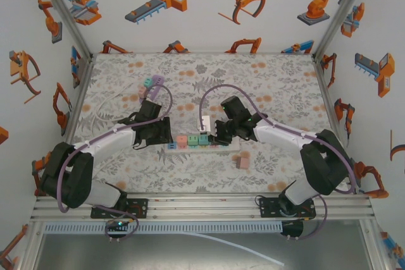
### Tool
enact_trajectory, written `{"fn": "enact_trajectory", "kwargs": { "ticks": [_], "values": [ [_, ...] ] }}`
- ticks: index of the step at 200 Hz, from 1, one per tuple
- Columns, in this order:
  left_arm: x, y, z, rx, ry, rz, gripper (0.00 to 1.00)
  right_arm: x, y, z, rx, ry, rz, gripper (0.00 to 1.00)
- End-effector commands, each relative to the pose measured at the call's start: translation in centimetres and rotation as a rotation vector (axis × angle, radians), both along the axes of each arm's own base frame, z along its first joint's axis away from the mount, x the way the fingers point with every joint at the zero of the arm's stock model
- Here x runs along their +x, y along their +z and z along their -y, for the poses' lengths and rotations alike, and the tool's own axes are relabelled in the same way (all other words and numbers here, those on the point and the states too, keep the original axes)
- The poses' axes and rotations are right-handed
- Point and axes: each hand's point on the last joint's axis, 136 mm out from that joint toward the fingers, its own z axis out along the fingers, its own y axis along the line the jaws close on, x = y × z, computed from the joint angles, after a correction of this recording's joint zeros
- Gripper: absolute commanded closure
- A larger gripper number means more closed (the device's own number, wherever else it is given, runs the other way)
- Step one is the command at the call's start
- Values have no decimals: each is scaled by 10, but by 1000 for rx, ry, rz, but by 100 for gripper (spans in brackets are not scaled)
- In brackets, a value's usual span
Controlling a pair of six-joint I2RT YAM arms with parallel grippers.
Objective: Pull the plug off the socket
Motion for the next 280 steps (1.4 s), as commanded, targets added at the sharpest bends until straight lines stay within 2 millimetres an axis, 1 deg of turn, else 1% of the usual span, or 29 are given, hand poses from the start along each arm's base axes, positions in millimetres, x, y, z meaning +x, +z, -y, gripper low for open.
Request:
{"fn": "enact_trajectory", "kwargs": {
  "ticks": [1, 30, 59, 85, 127, 149, 164, 177, 197, 218, 240, 266, 280],
  "values": [
    [-27, -39, -29, 171, 5, -109, 45, 9, 36, -17, 90, 24, 63, 89],
    [-27, -39, -31, 182, 4, -106, 45, 10, 40, -16, 90, 19, 72, 89],
    [-25, -34, -29, 177, 2, -93, 46, 9, 43, -14, 84, 15, 72, 90],
    [-23, -28, -26, 166, -4, -81, 46, 8, 52, -12, 99, 4, 83, 90],
    [-14, -10, -17, 133, -15, -43, 45, 6, 67, -6, 126, -50, 91, 90],
    [-8, 6, -9, 98, -34, -4, 46, 4, 79, -2, 155, -90, 93, 90],
    [-4, 20, -4, 76, -53, 37, 44, 6, 91, 2, 185, -163, 74, 90],
    [-2, 31, -1, 57, -56, 69, 44, 8, 106, 5, 230, -243, 36, 90],
    [1, 48, 2, 30, -64, 115, 42, 14, 129, 13, 335, -441, -86, 93],
    [1, 69, 6, -14, -79, 168, 41, 23, 146, 26, 475, -679, -255, 94],
    [-3, 94, 11, -67, -114, 235, 40, 28, 149, 45, 573, -900, -418, 94],
    [-15, 127, 20, -134, -205, 336, 39, 25, 146, 58, 670, -1049, -584, 93],
    [-25, 145, 27, -171, -277, 395, 38, 23, 139, 66, 723, -1128, -660, 93]
  ]
}}
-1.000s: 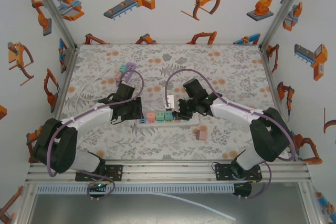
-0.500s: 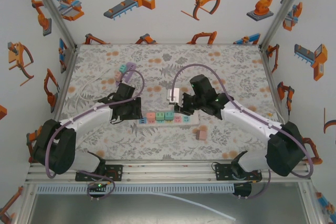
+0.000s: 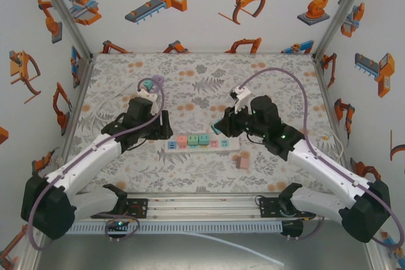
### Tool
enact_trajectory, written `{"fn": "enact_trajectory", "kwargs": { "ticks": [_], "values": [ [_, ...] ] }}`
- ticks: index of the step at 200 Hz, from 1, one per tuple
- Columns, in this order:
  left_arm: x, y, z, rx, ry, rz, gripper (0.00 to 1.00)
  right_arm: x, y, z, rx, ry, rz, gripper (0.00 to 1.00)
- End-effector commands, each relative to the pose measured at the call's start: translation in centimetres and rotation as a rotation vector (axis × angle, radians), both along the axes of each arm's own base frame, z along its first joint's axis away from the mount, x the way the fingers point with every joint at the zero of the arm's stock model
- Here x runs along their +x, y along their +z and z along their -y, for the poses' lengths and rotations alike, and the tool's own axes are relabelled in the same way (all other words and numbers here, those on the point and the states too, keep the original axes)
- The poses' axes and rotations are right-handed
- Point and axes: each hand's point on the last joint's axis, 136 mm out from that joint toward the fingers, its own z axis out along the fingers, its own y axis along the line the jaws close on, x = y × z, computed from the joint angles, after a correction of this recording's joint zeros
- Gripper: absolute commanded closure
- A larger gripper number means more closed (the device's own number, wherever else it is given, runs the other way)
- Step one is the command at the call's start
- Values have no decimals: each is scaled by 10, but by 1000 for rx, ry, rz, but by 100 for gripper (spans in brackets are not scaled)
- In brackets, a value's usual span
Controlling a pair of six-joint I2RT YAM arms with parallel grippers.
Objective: Pull the plug off the socket
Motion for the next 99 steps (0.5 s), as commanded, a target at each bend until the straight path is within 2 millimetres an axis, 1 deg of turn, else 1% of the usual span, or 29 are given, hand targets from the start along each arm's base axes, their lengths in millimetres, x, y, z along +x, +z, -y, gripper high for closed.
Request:
{"fn": "enact_trajectory", "kwargs": {
  "ticks": [1, 14, 47, 67, 99],
  "values": [
    [-15, 37, 16, -54, -152, 116, 38, 4, 0, 13, 219, -212, -188, 93],
    [-27, 52, 23, -82, -233, 165, 37, 1, -5, 19, 281, -264, -235, 93],
    [-62, 76, 37, -126, -453, 276, 34, -13, -33, 30, 335, -377, -337, 93],
    [-85, 82, 45, -134, -588, 338, 31, -22, -48, 35, 339, -430, -362, 92],
    [-114, 77, 53, -115, -756, 381, 25, -32, -74, 43, 307, -496, -376, 91]
  ]
}}
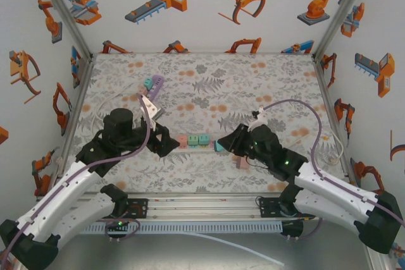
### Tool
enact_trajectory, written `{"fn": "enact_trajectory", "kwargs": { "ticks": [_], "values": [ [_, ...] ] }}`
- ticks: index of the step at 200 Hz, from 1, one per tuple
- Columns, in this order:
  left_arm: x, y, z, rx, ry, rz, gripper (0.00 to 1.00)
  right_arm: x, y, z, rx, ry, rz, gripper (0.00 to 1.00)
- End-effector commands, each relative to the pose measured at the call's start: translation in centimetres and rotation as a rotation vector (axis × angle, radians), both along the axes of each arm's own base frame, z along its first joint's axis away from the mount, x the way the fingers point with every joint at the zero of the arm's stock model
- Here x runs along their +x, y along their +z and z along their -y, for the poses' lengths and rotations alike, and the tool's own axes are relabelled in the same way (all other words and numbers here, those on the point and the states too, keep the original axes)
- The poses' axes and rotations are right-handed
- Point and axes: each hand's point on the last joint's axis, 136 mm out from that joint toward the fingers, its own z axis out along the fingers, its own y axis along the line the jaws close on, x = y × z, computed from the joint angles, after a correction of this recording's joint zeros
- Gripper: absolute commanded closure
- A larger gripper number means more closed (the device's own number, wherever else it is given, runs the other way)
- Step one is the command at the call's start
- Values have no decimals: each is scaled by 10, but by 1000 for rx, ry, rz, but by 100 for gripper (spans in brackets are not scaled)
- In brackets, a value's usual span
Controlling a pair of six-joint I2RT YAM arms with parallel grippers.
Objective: Pull the plug off the socket
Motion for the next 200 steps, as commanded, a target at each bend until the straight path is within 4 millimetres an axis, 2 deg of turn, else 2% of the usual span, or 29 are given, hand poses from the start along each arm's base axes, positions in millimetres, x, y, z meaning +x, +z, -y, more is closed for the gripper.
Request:
{"fn": "enact_trajectory", "kwargs": {
  "ticks": [1, 48, 92, 150, 200],
  "values": [
    [-29, -8, 11, 40, -195, 68, 25, 4, -8, 14, 22, -136, -19, 91],
    [-61, -12, 27, 69, -379, 142, 14, -3, -47, 20, -88, -173, -60, 89],
    [-73, -17, 38, 93, -466, 163, 0, 0, -77, 15, -151, -173, -84, 87],
    [-73, -23, 42, 121, -476, 176, 3, 2, -101, 11, -189, -198, -118, 82],
    [-70, -27, 42, 136, -466, 183, 3, -4, -120, 14, -249, -191, -152, 73]
  ]
}}
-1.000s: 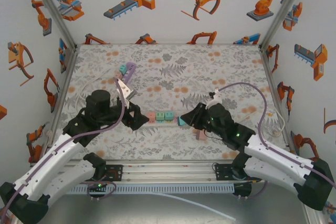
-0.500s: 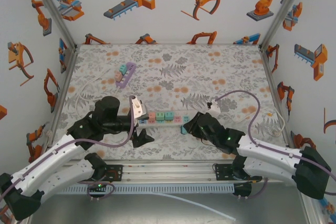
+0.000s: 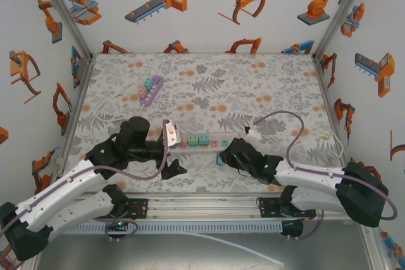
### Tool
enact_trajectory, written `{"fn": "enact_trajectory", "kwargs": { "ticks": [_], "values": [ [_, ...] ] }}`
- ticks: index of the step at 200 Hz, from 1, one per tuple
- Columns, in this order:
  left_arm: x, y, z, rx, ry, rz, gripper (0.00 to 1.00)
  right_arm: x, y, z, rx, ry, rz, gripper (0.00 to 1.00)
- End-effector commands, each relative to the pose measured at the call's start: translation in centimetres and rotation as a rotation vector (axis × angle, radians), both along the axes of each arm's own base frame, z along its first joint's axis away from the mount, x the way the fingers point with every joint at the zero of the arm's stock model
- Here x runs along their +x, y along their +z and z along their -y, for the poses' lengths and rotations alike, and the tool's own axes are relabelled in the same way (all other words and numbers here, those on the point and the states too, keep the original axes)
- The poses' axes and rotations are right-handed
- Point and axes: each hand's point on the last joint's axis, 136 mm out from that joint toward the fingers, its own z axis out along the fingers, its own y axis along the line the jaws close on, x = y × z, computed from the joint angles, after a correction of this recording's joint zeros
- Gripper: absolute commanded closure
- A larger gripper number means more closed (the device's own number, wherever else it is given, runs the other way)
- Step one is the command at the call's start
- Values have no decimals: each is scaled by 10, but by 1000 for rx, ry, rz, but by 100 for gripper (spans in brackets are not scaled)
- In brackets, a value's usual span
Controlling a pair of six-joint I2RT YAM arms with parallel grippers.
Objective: Pull the plug off the socket
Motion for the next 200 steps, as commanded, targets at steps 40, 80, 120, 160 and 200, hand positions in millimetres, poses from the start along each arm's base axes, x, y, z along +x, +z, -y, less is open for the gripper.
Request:
{"fn": "enact_trajectory", "kwargs": {
  "ticks": [40, 80, 120, 160, 200],
  "values": [
    [2, -5, 1, 17, -3, 26, 3, -3, -10, 12, -71, -37, 1, 68],
    [2, -6, -1, 17, 6, 30, 3, -5, -9, 20, -100, -47, 4, 66],
    [2, -6, -1, 19, 12, 27, 3, -7, -3, 26, -107, -54, 15, 63],
    [4, -9, -1, 26, 20, 22, 3, -8, 5, 35, -111, -66, 34, 61],
    [9, -10, -3, 36, 57, 33, 3, -8, 23, 45, -132, -72, 74, 60]
  ]
}}
